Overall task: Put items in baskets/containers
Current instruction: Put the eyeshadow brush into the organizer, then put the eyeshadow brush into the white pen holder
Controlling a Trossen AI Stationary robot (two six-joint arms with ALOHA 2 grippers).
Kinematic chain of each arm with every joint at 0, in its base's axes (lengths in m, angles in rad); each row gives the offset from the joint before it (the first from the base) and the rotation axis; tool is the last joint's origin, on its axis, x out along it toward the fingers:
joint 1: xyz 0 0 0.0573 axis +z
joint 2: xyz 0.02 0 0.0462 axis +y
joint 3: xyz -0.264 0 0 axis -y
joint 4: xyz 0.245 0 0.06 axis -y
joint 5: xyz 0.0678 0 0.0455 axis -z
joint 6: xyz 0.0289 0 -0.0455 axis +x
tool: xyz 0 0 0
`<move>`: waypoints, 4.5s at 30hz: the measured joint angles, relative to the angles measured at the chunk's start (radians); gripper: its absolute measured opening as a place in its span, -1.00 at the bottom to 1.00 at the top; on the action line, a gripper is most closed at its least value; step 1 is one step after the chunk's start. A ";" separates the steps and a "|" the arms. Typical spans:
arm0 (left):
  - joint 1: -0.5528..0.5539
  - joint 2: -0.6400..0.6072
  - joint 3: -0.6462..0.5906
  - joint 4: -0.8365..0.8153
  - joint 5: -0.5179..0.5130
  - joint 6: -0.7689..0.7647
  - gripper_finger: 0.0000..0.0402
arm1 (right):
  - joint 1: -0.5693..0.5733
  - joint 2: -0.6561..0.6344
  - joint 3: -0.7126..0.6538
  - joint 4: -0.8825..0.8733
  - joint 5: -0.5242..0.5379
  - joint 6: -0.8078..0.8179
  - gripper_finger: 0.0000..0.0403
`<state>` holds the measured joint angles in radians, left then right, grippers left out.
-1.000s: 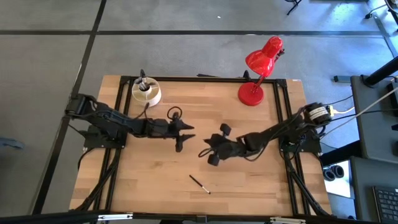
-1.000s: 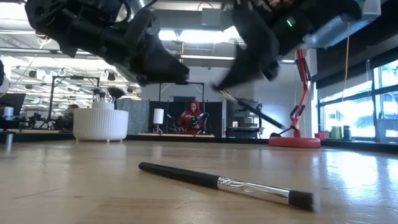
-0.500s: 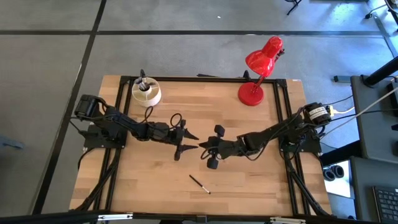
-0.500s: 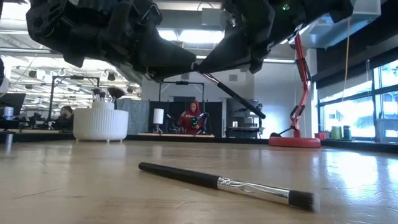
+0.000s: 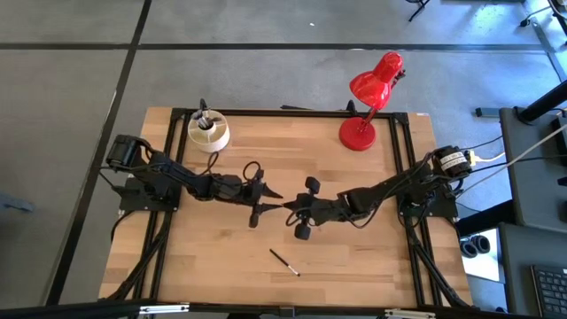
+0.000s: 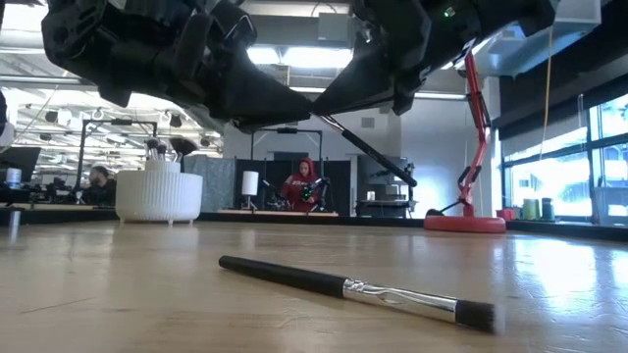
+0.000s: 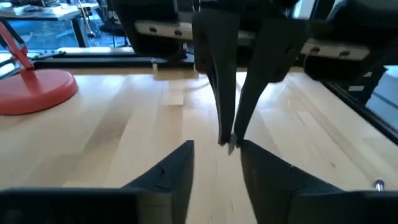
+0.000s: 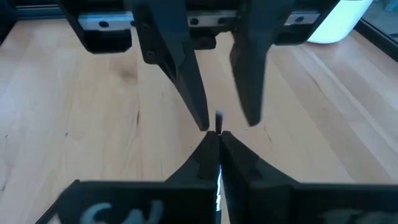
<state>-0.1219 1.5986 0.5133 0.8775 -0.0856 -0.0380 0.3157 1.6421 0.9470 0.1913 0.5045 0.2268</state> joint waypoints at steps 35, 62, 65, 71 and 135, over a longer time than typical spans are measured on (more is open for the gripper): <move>0.026 -0.006 0.000 -0.285 0.012 -0.194 -0.95 | -0.043 -0.002 -0.003 -0.280 0.069 0.166 -0.83; -0.049 -0.015 0.010 -0.656 0.129 -0.435 -0.31 | -0.058 -0.002 -0.003 -0.465 0.107 0.325 -0.59; -0.050 -0.013 0.021 -0.661 0.209 -0.477 -0.31 | -0.058 -0.002 -0.003 -0.465 0.105 0.324 -0.59; -0.086 -0.013 0.023 -0.662 0.157 -0.498 -0.29 | -0.058 -0.002 -0.004 -0.466 0.099 0.323 -0.59; 0.388 -0.386 0.633 -2.337 -0.780 0.609 -0.99 | -0.057 -0.002 -0.004 -0.506 0.078 0.318 -0.59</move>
<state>0.2662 1.2129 1.1465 -1.4591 -0.8657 0.5711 0.2584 1.6402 0.9428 -0.3150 0.5827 0.5449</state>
